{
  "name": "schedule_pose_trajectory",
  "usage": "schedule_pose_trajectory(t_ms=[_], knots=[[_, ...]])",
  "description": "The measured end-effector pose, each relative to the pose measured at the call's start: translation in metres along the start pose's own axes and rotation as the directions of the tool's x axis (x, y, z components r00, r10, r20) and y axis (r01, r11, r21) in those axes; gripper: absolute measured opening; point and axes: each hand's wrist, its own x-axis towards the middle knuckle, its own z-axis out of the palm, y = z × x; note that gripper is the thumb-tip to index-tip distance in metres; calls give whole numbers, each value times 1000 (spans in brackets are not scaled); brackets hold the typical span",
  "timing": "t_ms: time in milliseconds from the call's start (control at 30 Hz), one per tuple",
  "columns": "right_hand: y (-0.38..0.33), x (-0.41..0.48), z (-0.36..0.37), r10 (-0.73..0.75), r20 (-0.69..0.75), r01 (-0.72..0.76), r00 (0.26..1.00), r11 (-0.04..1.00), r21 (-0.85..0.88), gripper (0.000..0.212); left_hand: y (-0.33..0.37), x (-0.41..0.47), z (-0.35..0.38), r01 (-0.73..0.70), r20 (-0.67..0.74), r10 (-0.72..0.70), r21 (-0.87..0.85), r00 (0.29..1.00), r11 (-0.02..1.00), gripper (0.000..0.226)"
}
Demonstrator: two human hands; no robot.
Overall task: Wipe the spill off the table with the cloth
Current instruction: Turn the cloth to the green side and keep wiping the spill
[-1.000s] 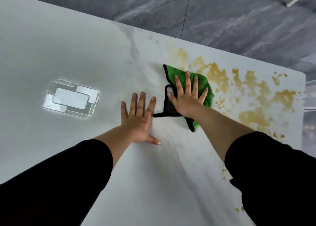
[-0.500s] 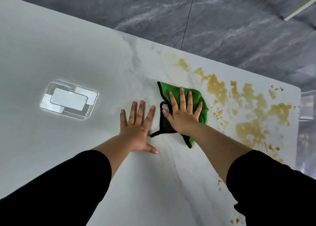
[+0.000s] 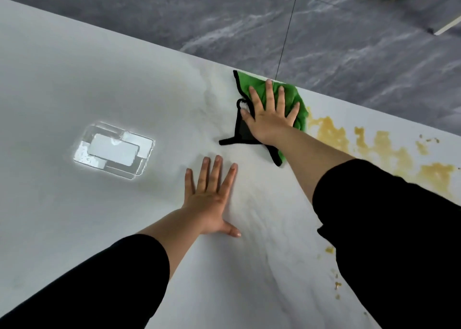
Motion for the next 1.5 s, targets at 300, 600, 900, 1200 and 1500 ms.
schedule_pose_trajectory(t_ms=[300, 600, 900, 1200, 1500], knots=[[50, -92, 52, -16, 100, 21, 995, 999, -45, 64, 2, -3, -6, 11, 20, -10, -25, 1000, 1000, 154], [51, -6, -2, 156, 43, -159, 987, 986, 54, 67, 0, -1, -3, 10, 15, -10, -8, 1000, 1000, 154], [47, -51, 27, 47, -1, -47, 999, 999, -4, 65, 1, -2, -5, 24, 27, -24, -10, 999, 1000, 154], [63, -153, 101, -27, -7, 27, 1000, 999, -27, 62, 6, -6, -10, 35, 39, -35, -2, 999, 999, 155], [77, -186, 62, 47, -250, 3, 967, 981, 196, 61, 5, -6, -8, 30, 39, -30, 5, 999, 1000, 156]])
